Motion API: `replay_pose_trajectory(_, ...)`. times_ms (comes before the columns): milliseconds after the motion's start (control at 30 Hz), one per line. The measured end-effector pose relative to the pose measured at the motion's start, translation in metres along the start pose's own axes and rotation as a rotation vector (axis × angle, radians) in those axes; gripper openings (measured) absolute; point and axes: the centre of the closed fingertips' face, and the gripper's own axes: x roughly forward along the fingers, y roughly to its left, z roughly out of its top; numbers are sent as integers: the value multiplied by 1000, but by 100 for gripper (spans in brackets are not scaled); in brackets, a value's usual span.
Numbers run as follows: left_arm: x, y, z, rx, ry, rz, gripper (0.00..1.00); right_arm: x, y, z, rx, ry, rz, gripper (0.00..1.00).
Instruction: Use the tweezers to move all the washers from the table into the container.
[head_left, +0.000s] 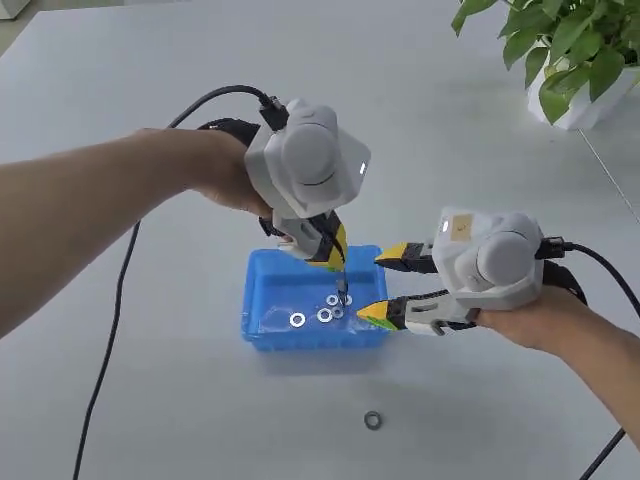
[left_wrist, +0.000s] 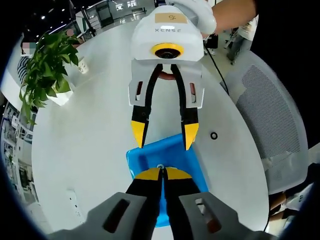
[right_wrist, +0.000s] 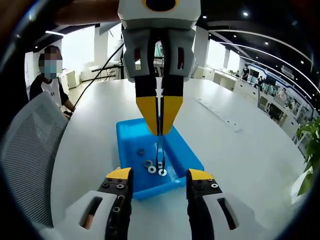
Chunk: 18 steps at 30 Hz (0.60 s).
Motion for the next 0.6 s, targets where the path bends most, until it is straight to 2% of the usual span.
replay_pose_trajectory(333, -1, 0, 0, 2, 11, -2, 4, -17, 5, -8, 52, 4, -7, 60)
replay_pose_trajectory(600, -8, 1, 7, 3, 1, 11, 4, -32, 14, -10, 78, -5, 5, 77)
